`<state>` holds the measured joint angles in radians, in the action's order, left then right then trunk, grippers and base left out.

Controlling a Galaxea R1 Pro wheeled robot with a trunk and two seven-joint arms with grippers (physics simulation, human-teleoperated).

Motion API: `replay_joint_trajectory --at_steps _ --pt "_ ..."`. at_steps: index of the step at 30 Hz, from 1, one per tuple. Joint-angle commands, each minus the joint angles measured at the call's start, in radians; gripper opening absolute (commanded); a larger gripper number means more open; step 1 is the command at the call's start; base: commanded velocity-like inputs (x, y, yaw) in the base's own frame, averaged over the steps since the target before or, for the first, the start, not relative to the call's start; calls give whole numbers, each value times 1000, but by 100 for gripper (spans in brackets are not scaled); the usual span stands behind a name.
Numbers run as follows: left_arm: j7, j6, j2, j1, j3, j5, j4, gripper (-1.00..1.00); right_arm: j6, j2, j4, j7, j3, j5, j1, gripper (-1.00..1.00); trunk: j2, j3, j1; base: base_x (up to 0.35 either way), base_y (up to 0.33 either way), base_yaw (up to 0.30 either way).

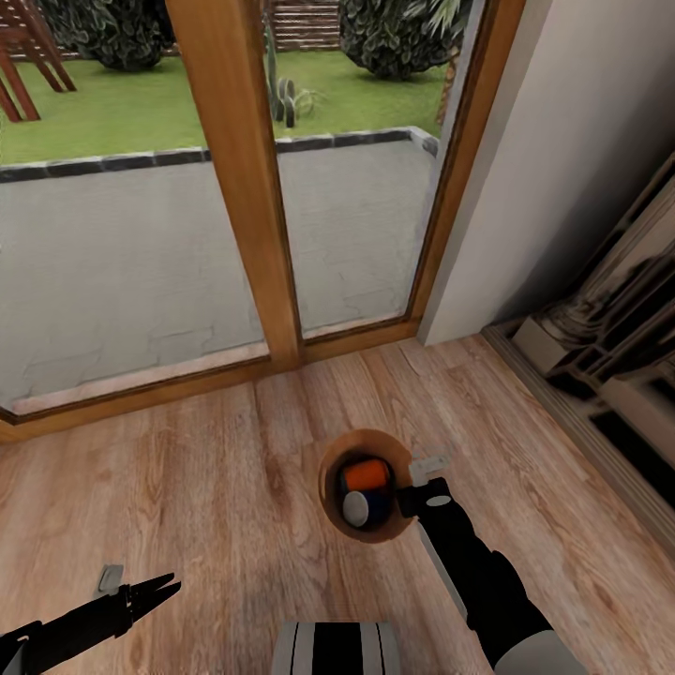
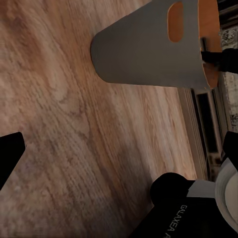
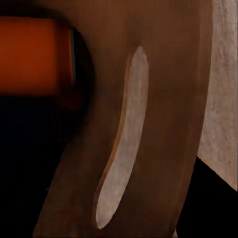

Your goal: Put the three can of soda from the living room inside the tash can in the kitchen.

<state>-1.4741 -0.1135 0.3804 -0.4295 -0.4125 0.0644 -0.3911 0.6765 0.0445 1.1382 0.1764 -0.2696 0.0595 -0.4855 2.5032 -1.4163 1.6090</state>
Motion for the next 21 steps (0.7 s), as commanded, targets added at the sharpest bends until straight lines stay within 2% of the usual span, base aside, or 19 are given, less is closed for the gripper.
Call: replay_joint_trajectory --at_steps 1,21 --pt "0 0 0 0 0 0 0 100 0 0 0 0 0 0 0 100 0 0 -3 0 0 0" --pt "0 0 0 0 0 0 0 100 0 0 0 0 0 0 0 100 0 0 -3 0 0 0"
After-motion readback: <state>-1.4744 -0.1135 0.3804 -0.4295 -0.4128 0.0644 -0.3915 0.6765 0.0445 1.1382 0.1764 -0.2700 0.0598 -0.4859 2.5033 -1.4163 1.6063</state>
